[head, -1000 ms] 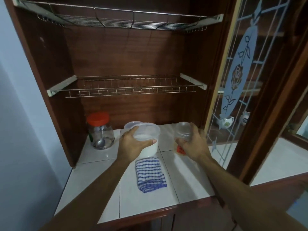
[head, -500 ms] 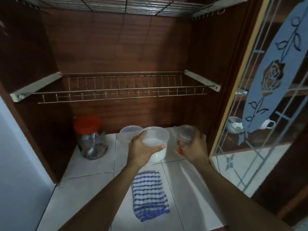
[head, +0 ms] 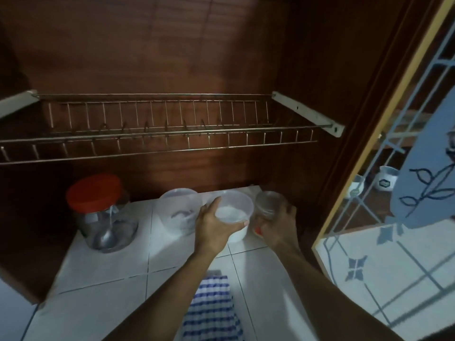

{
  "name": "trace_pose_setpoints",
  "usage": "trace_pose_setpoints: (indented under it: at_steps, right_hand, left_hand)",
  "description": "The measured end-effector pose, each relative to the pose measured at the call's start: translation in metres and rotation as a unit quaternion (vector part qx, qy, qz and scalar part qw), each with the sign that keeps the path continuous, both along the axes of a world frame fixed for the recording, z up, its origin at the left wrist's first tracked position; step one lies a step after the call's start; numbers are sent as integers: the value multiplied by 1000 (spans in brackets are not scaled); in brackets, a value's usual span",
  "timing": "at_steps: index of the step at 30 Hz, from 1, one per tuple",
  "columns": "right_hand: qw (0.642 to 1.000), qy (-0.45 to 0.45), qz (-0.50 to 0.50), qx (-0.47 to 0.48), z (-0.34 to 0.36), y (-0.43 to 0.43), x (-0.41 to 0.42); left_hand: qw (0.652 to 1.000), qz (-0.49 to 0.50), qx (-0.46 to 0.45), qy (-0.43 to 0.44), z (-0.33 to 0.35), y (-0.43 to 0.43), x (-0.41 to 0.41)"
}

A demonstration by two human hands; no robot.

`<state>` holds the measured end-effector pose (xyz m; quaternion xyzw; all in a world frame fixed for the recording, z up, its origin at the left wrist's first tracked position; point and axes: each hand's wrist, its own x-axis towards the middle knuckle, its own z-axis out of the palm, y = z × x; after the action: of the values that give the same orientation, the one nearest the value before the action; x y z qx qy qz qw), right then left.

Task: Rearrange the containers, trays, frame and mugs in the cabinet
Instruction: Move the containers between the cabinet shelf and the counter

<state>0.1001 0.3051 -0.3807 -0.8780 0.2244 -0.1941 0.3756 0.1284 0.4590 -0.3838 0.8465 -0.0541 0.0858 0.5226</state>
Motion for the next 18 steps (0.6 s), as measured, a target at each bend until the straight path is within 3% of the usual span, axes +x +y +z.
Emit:
trace_pose_setpoints:
  at_steps: [18]
  right_hand:
    - [1000, -7, 15, 10, -21, -13, 49]
  left_hand:
    - [999, 37, -9, 6, -30, -19, 46]
